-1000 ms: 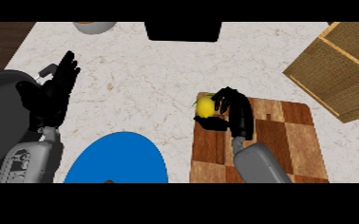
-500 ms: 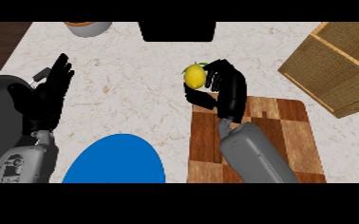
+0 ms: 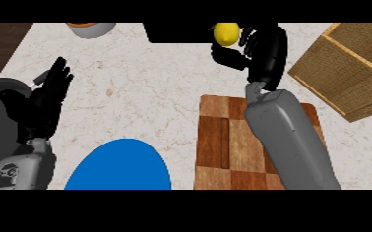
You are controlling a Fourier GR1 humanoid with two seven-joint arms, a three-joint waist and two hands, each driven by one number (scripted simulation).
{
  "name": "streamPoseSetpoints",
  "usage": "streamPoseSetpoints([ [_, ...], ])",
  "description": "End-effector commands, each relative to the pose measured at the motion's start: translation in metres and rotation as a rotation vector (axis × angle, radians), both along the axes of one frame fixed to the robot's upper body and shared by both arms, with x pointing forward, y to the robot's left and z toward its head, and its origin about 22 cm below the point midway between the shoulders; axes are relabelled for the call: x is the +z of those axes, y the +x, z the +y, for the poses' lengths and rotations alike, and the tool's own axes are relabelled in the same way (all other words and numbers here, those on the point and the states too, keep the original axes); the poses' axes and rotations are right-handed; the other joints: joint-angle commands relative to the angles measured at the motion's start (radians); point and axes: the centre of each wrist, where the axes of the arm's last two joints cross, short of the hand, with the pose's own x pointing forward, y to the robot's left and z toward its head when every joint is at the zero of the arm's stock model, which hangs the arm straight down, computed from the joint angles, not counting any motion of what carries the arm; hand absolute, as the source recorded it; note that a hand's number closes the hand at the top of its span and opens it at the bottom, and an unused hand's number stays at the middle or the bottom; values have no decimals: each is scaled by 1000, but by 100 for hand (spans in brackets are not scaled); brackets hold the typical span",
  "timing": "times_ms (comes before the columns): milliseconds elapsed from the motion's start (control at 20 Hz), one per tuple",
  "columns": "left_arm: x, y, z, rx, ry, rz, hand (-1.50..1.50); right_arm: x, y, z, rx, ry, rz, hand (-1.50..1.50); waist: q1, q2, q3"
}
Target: Pick the lemon from the cutting board and place it in the basket
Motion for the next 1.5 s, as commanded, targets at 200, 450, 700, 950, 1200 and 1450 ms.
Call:
streamPoseSetpoints([
  [200,12,-2,-4,-20,-7,-9,0,49,42,-41,-152,-55,17,150,8,1,0],
  [450,1,9,-7,-17,-5,-5,0,49,73,-57,-226,-124,63,150,13,6,0],
  [700,4,7,5,-18,-2,-2,0,51,88,-76,-209,-147,125,150,15,6,0],
  [950,-8,4,-7,-16,6,-10,0,46,100,-123,-276,-202,207,150,16,9,0],
  [1200,5,7,13,0,5,-5,0,16,98,-155,-305,-164,231,150,15,8,1],
  [1450,-6,2,-22,-13,-5,-10,0,-4,97,-181,-319,-156,259,150,20,8,1],
])
